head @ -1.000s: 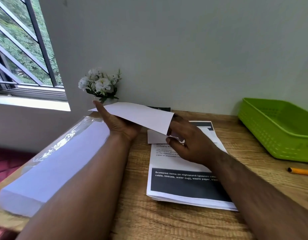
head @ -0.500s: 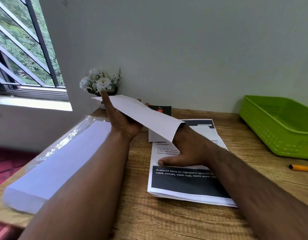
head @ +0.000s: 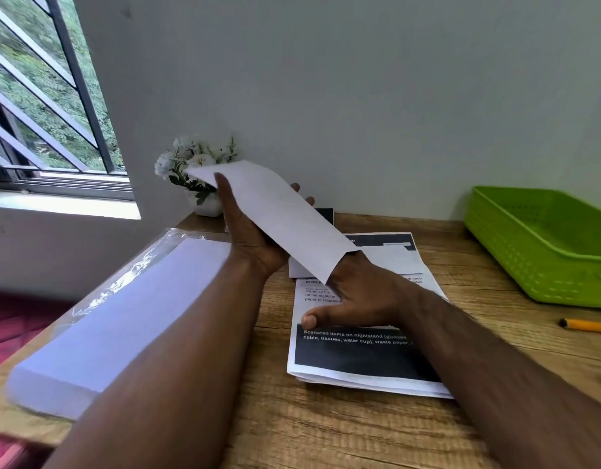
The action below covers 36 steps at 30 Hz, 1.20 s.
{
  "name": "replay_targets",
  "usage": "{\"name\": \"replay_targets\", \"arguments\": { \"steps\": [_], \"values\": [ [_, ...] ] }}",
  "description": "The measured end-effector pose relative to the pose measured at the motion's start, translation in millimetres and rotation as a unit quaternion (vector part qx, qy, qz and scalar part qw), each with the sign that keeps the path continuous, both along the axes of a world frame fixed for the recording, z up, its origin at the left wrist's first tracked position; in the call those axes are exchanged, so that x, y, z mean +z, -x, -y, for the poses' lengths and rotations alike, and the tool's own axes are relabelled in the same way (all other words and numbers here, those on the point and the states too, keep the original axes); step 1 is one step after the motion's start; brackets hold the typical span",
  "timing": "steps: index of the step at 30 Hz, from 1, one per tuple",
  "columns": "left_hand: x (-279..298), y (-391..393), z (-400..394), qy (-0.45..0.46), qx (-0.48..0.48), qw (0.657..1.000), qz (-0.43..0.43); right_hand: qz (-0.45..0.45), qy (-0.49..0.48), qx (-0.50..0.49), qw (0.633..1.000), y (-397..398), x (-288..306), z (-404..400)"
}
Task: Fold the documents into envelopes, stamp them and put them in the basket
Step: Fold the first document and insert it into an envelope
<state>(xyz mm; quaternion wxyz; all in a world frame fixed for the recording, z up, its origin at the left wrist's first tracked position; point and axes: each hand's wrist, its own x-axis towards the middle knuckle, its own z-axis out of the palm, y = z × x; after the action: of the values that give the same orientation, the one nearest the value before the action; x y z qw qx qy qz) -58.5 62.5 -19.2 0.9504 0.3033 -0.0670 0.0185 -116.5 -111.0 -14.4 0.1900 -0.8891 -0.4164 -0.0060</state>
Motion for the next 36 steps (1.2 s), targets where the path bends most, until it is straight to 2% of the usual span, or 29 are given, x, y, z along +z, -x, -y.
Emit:
{"name": "replay_targets", "arguments": {
  "steps": [5,10,14,16,19,22,24,25,27,28,30,31,32,34,36],
  "values": [
    [5.8,10.7,6.7,-0.013,0.020,1.000,0.015,-0.033,-0.008,-0.030,0.999,5.2,-0.1,-2.7],
    [-2.6,2.6,14.7,-0.005,-0.059,0.996,0.070,-0.076,-0.050,-0.061,0.994,4.2,-5.0,-2.4],
    [-6.3,8.5,37.3,-0.057,-0.097,0.993,0.033,-0.073,-0.085,-0.085,0.990,-1.7,-7.8,1.7],
    [-5.6,4.4,36.5,-0.023,-0.070,0.997,0.032,0.001,-0.086,-0.057,0.995,-7.8,-9.6,2.0],
    [-7.5,-7.0,18.1,0.058,0.011,0.998,0.009,0.169,0.001,-0.037,0.985,-21.4,-17.5,4.3],
    [-8.6,-9.5,3.5,0.086,0.058,0.995,-0.002,0.191,0.066,-0.058,0.978,-31.2,-23.4,5.3],
    [-9.0,-9.9,0.4,0.090,0.054,0.994,0.001,0.153,0.054,-0.048,0.986,-30.2,-22.2,7.4],
    [-9.5,-10.8,-0.2,0.090,0.053,0.995,0.001,0.112,0.020,-0.045,0.992,-27.6,-19.1,9.9],
    [-10.5,-12.6,-0.2,0.087,0.051,0.995,-0.001,0.030,-0.112,-0.068,0.991,-23.9,-13.2,18.3],
    [-11.1,-13.5,0.0,0.084,0.048,0.995,-0.004,0.003,-0.203,-0.084,0.976,-23.8,-10.2,23.1],
    [-12.7,-15.4,0.5,0.084,0.048,0.995,-0.005,-0.028,-0.378,-0.107,0.919,-31.6,-8.7,35.6],
    [-13.4,-15.5,1.5,0.086,0.047,0.995,-0.002,-0.034,-0.431,-0.129,0.892,-38.8,-10.9,42.6],
    [-13.4,-14.9,3.4,0.088,0.045,0.995,0.002,-0.028,-0.445,-0.159,0.881,-44.6,-12.3,48.4],
    [-12.8,-12.4,9.1,0.082,0.042,0.996,0.000,-0.016,-0.359,-0.227,0.905,-56.1,-18.3,59.2],
    [-11.6,-7.9,15.8,0.068,0.039,0.997,-0.007,-0.011,-0.153,-0.281,0.947,-67.8,-28.6,66.5]
  ]
}}
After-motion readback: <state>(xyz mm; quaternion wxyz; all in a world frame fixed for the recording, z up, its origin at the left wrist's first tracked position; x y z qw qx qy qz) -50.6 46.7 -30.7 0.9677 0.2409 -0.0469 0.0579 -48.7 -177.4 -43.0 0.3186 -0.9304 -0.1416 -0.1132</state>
